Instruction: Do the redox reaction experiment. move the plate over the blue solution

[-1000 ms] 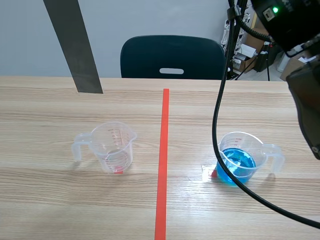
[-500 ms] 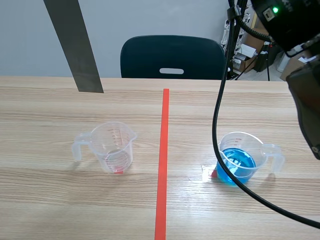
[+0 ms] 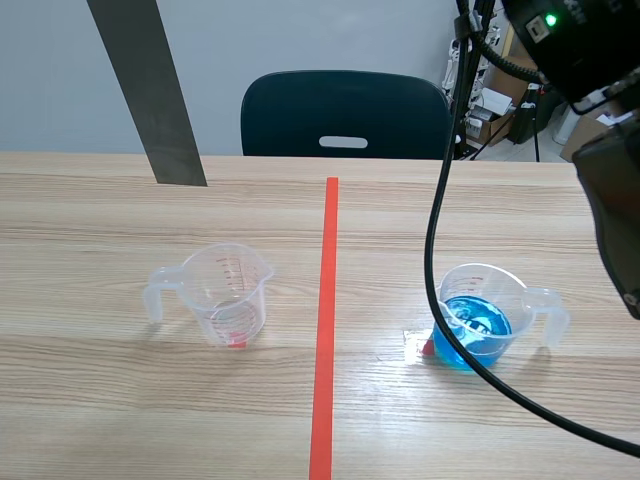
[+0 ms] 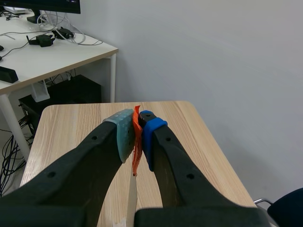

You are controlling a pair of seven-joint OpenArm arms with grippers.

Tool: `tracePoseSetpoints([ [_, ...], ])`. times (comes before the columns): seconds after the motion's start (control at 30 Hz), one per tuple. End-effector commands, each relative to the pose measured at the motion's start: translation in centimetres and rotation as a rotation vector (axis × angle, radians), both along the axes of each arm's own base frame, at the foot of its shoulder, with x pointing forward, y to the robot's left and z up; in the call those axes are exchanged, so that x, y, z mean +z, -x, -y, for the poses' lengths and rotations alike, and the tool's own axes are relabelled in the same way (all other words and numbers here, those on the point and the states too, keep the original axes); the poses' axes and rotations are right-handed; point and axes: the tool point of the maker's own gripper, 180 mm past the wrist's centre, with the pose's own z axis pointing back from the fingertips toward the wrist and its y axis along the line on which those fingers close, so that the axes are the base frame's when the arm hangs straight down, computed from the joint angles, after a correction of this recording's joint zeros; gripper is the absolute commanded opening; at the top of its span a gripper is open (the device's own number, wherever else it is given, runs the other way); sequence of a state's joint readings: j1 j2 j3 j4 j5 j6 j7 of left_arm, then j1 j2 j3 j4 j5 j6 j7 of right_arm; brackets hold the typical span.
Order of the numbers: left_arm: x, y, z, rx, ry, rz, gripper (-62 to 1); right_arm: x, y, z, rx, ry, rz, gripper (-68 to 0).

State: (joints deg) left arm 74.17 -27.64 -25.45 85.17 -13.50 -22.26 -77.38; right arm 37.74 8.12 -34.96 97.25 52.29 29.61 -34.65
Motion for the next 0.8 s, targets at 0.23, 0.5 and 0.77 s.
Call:
tracePoseSetpoints([
  [0.23,-0.1,-3.4,0.8,-0.056,0.03,0.04,-2.5,1.3,0.3,0.1,0.009,-0.021,0.034,-67.3],
  [0.5,-1.6,-7.0,2.0,-0.129,-0.026,0.0,-10.0,1.2,0.3,1.0,-0.01,-0.001,0.056,-67.3],
  [0.77,-3.2,-10.0,4.3,-0.203,-0.061,-0.043,-10.0,1.1,0.6,4.1,-0.081,-0.038,0.058,-67.3],
])
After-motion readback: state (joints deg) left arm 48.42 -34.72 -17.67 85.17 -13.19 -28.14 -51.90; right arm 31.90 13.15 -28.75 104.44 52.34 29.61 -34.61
